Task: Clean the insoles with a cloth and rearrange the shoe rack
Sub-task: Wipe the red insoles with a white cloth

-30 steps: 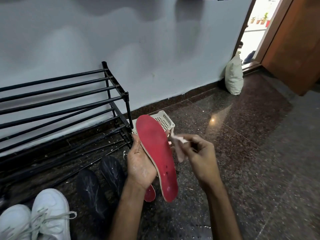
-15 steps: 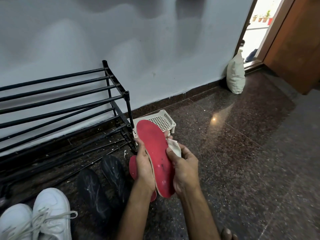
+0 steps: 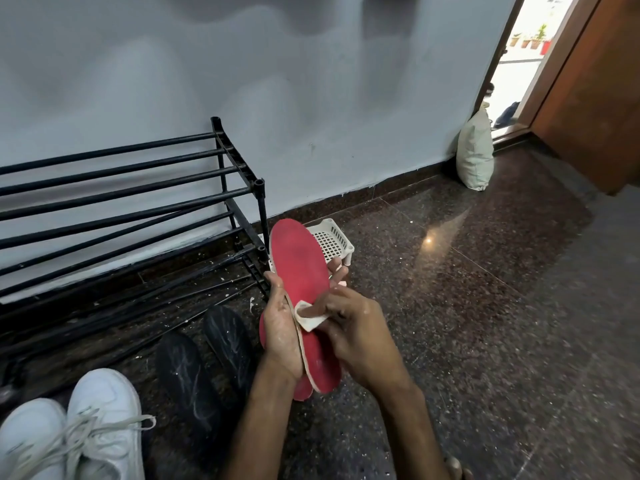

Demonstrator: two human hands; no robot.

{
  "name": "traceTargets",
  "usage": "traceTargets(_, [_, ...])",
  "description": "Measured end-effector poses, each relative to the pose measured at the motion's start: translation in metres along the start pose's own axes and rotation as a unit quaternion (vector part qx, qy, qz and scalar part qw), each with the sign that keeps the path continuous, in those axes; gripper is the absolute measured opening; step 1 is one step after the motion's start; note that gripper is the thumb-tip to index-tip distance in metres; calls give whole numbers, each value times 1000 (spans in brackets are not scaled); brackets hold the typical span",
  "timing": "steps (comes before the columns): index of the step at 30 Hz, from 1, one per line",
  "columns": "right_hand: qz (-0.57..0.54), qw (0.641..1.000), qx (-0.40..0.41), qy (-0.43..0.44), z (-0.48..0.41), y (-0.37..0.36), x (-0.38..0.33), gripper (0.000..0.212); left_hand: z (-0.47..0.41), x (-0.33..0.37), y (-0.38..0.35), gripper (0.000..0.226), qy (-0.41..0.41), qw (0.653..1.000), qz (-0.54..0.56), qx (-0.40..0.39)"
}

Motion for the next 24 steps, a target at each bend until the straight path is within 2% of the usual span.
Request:
traceTargets(1, [42,999,17,4,-1,5,4,17,1,-1,-2,94,5,1000,9,-11])
traceTargets(4, [179,973,143,0,-4,27,5,20,1,-3,-8,95,-3,1000,6,-29])
traceTargets(6, [191,964,182,4,-6,28,-4,17,0,-11,-10,92,0,1000,-5,-26])
traceTargets(7, [171,970,171,3,-7,24,-8,16,0,-11,-11,91,4,1000,-5,-25])
traceTargets(9, [72,993,87,-42,-9,11,-9,15,1,-6,-11,90,5,1000,10,-17])
traceTargets(11, [-27,991,-58,-120,-1,-1,-7,11,-1,4,-3,87,-9,1000,22,-3])
traceTargets(13, [6,967,-173,-185,12,2,4,10,-1,14,-1,83,-29,999,42,-16])
traceTargets(14, [63,962,-178,-195,13,13,14,12,0,15,-3,81,-35,998,41,-23])
traceTargets(15, [124,965,-137,-184,6,31,20,15,0,15,-1,80,-38,998,35,-21])
traceTargets(16, [173,971,-58,-153,-6,52,21,17,-2,14,5,79,-39,999,25,-9])
traceTargets(18, [194,971,111,-82,-25,83,8,21,-4,11,14,78,-36,999,3,14])
traceTargets(19, [185,970,152,-50,-30,85,1,23,-3,8,12,78,-30,999,-6,14])
traceTargets(21, [169,975,143,-4,-37,65,-9,24,0,0,4,77,-7,1000,-6,7])
traceTargets(24, [124,990,58,43,-28,24,-15,15,-2,-4,2,75,-12,1000,-14,23])
Point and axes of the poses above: each hand's wrist, its own z-axis away from the middle knuckle, its own y-axis out of the back of the hand, x = y × z, the point moved 9 cm from there along -z, towards the middle knuckle, and after that the axes turned 12 degrees about x, right-handed, at the moved point
